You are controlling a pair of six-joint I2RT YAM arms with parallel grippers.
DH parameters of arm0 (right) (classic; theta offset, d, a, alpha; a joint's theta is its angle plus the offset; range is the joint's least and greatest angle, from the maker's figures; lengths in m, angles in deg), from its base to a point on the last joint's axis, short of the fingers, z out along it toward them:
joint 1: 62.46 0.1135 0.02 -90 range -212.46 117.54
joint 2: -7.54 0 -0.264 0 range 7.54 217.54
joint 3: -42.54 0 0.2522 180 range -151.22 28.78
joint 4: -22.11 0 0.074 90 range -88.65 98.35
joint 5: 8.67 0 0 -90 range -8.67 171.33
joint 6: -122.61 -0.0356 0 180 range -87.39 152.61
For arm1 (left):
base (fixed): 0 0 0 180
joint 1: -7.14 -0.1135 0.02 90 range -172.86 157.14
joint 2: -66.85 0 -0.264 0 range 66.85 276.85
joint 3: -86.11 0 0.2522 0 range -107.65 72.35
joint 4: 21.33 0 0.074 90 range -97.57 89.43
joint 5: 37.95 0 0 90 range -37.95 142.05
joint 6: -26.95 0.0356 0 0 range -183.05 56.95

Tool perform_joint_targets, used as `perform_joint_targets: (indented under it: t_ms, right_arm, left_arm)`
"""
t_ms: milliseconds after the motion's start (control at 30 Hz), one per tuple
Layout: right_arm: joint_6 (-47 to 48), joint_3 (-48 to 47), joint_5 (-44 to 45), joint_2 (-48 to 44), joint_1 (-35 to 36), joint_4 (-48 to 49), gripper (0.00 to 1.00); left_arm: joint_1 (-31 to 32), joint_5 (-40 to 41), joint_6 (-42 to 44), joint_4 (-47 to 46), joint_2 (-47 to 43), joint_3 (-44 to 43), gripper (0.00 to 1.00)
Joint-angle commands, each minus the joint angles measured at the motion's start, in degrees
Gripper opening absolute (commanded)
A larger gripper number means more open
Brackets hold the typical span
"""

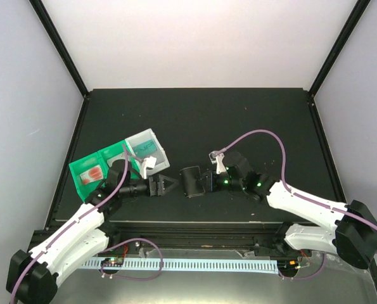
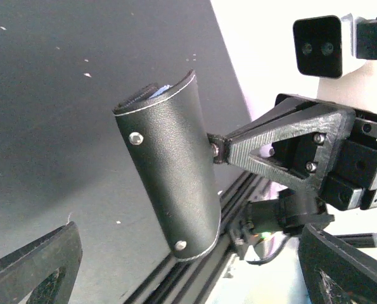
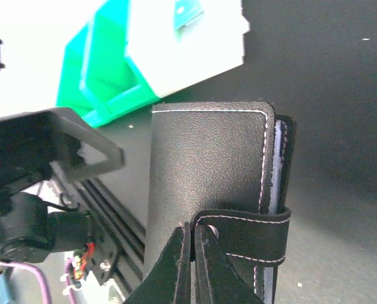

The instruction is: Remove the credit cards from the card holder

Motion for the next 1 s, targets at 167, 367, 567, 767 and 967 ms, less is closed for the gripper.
perform_joint_targets:
  t_ms: [167,367,567,767,967]
  right_arm:
    - [-5.62,1.07,-8.26,-0.37,1.43,13.65,0.01]
    - [-7.05,0.41,-9.79,-0.34,2.65,14.64,0.01]
    - [-7.46,1.21,-9.2,-2.29,3.11,13.87,0.01]
    - [-6.16,3.64,-5.04,-5.21,3.15,9.55,0.01]
    - [-4.03,4.98,-0.44,-5.61,3.13,4.11,0.01]
  left_arm:
    - [4.36,-0.78,-13.26,-22.25,2.85,4.95,0.86]
    - [5.14,-0.14,-14.95,-26.06,5.59,4.9,0.77]
    - [5.25,1.33,-16.34,-26.98,4.07,6.08,0.35]
    - [5.26,1.17,-14.49,-23.17,1.77,5.93,0.02]
    - [5.23,0.73,-12.12,-18.95,0.84,5.2,0.01]
